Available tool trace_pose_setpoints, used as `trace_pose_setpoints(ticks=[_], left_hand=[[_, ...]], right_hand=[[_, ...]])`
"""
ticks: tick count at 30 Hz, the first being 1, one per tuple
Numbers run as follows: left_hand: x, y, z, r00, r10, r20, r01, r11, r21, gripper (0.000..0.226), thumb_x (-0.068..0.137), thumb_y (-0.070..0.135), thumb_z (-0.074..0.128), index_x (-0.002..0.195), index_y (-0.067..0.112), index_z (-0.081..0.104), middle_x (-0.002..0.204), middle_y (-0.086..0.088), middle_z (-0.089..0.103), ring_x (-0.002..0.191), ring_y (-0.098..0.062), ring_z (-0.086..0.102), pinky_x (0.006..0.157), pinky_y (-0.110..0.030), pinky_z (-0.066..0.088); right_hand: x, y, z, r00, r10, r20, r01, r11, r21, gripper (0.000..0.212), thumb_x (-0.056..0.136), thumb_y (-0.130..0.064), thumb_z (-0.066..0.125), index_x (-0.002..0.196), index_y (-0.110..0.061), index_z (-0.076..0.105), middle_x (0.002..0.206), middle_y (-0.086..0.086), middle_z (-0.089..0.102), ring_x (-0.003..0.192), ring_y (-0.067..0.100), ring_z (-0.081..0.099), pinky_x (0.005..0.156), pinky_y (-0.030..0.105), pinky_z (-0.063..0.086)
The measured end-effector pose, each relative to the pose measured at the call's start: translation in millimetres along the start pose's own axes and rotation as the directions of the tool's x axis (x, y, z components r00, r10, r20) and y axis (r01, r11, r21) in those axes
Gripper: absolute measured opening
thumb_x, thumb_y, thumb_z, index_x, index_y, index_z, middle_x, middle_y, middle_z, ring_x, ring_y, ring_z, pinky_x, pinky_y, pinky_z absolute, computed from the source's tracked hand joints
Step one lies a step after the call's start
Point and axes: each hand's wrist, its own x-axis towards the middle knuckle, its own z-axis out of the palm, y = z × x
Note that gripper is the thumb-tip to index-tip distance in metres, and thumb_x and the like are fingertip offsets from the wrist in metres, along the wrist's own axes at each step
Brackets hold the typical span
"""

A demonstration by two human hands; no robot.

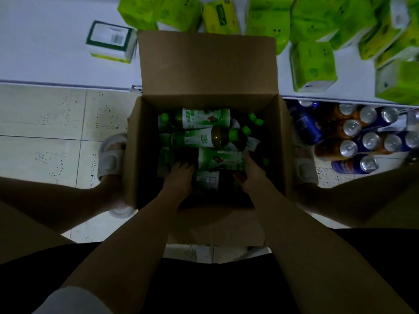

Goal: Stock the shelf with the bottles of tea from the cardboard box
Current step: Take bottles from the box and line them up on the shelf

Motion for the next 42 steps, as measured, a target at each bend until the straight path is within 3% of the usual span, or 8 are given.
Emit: trace_pose_setpoints(ticks=[9, 14, 19, 26, 30, 32, 36, 42], left_hand=[[1, 3, -5, 0.998, -0.061, -0.004, 0.061, 0.995, 0.080, 0.064, 0.085, 0.026, 0.069, 0.141, 0.018, 0.041, 0.141, -0.008, 0.043, 0.130, -0.037, 0.034, 0.095, -0.050, 0.047], [-18, -2, -8, 0.996, -0.088, 0.001, 0.088, 0.994, 0.058, 0.062, 0.090, 0.017, 0.059, 0.145, 0.023, 0.032, 0.144, -0.007, 0.040, 0.134, -0.041, 0.029, 0.098, -0.056, 0.042], [-38, -13, -25, 0.990, -0.130, -0.057, 0.129, 0.991, -0.034, 0.055, 0.089, 0.018, 0.057, 0.139, 0.024, 0.036, 0.141, -0.010, 0.045, 0.132, -0.039, 0.033, 0.099, -0.062, 0.041], [-68, -9, -93, 0.978, -0.162, -0.134, 0.102, 0.924, -0.369, 0.067, 0.064, 0.035, 0.085, 0.120, 0.020, 0.052, 0.119, -0.003, 0.063, 0.112, -0.027, 0.057, 0.096, -0.038, 0.045], [-91, 2, -158, 0.970, -0.145, -0.195, 0.018, 0.843, -0.538, 0.071, 0.063, 0.032, 0.087, 0.123, 0.014, 0.054, 0.117, -0.005, 0.063, 0.107, -0.026, 0.059, 0.089, -0.037, 0.049], [-110, 2, -191, 0.971, -0.115, -0.210, -0.051, 0.757, -0.652, 0.059, 0.066, 0.021, 0.087, 0.117, 0.010, 0.059, 0.110, -0.007, 0.066, 0.102, -0.026, 0.063, 0.088, -0.039, 0.052], [-163, 9, -239, 0.976, -0.033, -0.216, -0.175, 0.475, -0.863, 0.035, 0.080, 0.017, 0.075, 0.112, 0.011, 0.062, 0.103, -0.010, 0.072, 0.085, -0.021, 0.072, 0.070, -0.033, 0.059], [-187, 39, -236, 0.922, 0.183, -0.341, -0.311, -0.176, -0.934, 0.042, 0.085, 0.017, 0.062, 0.126, 0.022, 0.054, 0.107, -0.009, 0.069, 0.100, -0.028, 0.065, 0.084, -0.047, 0.056]], right_hand=[[-8, -4, 1, 1.000, -0.011, -0.011, 0.010, 1.000, -0.012, 0.081, 0.072, -0.033, 0.083, 0.140, -0.008, 0.046, 0.131, 0.014, 0.058, 0.106, 0.027, 0.061, 0.057, 0.029, 0.054], [-26, -7, -2, 0.996, -0.090, 0.001, 0.090, 0.995, -0.037, 0.090, 0.066, -0.025, 0.087, 0.141, -0.003, 0.042, 0.133, 0.017, 0.056, 0.113, 0.032, 0.059, 0.089, 0.041, 0.055], [-63, -24, 1, 0.957, -0.282, 0.070, 0.285, 0.958, -0.042, 0.062, 0.069, -0.023, 0.085, 0.124, -0.010, 0.059, 0.103, 0.006, 0.067, 0.095, 0.024, 0.061, 0.086, 0.037, 0.052], [-147, -83, 15, 0.762, -0.601, 0.242, 0.610, 0.791, 0.042, 0.040, 0.061, -0.032, 0.087, 0.096, -0.021, 0.071, 0.095, -0.001, 0.076, 0.093, 0.020, 0.071, 0.086, 0.037, 0.056], [-212, -118, 9, 0.635, -0.705, 0.315, 0.703, 0.697, 0.143, 0.012, 0.080, -0.019, 0.076, 0.088, -0.016, 0.067, 0.072, -0.005, 0.071, 0.061, 0.006, 0.069, 0.055, 0.022, 0.053], [-241, -133, 2, 0.574, -0.736, 0.358, 0.736, 0.656, 0.167, 0.009, 0.083, -0.022, 0.073, 0.087, -0.016, 0.067, 0.073, -0.004, 0.070, 0.058, 0.002, 0.069, 0.054, 0.021, 0.055], [-272, -154, -10, 0.503, -0.716, 0.484, 0.716, 0.659, 0.230, 0.026, 0.084, -0.031, 0.069, 0.107, -0.019, 0.067, 0.110, 0.006, 0.071, 0.102, 0.019, 0.068, 0.079, 0.038, 0.057], [-263, -114, -8, 0.501, -0.618, 0.605, 0.535, 0.771, 0.345, 0.044, 0.089, -0.050, 0.054, 0.115, -0.014, 0.060, 0.089, 0.008, 0.067, 0.079, 0.019, 0.066, 0.073, 0.032, 0.057]])
